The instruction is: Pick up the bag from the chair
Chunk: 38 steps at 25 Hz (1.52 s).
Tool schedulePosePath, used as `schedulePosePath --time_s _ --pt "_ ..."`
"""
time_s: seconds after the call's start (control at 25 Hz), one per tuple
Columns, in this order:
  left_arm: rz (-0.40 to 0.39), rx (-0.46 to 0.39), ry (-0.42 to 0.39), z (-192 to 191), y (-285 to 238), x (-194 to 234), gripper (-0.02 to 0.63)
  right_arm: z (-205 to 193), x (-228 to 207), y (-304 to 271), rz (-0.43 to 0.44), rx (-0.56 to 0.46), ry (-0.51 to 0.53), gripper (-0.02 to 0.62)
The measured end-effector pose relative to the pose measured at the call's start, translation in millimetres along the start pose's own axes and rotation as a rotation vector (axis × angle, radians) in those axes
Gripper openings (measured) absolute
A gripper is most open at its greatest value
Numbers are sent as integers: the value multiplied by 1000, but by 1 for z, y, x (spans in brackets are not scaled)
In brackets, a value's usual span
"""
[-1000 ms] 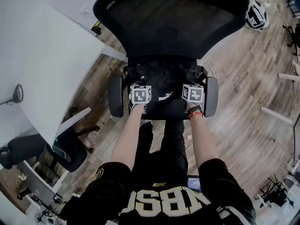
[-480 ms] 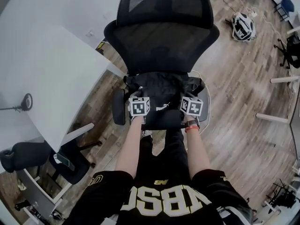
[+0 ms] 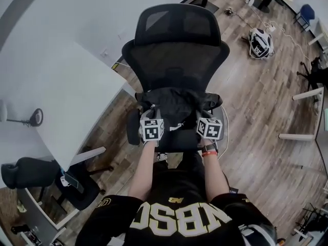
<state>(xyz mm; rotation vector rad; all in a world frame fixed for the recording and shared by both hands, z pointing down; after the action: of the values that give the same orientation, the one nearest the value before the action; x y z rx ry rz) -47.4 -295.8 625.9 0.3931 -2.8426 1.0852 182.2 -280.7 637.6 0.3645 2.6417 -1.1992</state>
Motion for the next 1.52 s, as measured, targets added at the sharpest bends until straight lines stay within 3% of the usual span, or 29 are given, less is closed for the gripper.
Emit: schedulePosePath --time_s 0.24,0.64,1.16,1.52 --pt "0 -88 -31 44 20 2 40 32 17 19 57 -68 24 35" --pt "-16 -316 -105 151 69 -13 40 146 42 71 100 -297 101 35" --pt "-35 -604 -176 266 138 -48 38 252 75 155 138 -575 192 35" --pt "-71 -710 -221 313 166 -77 38 295 77 190 131 -682 230 35"
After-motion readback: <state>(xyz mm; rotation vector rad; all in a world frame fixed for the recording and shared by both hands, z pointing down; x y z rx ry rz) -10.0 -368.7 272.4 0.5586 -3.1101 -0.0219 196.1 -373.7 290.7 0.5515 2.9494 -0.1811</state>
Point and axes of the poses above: the fingertips, and each gripper's own axes: y backward along the fingers, x to its left, z out of its top, the point moved 2 cm from there along y, backward along the fingers
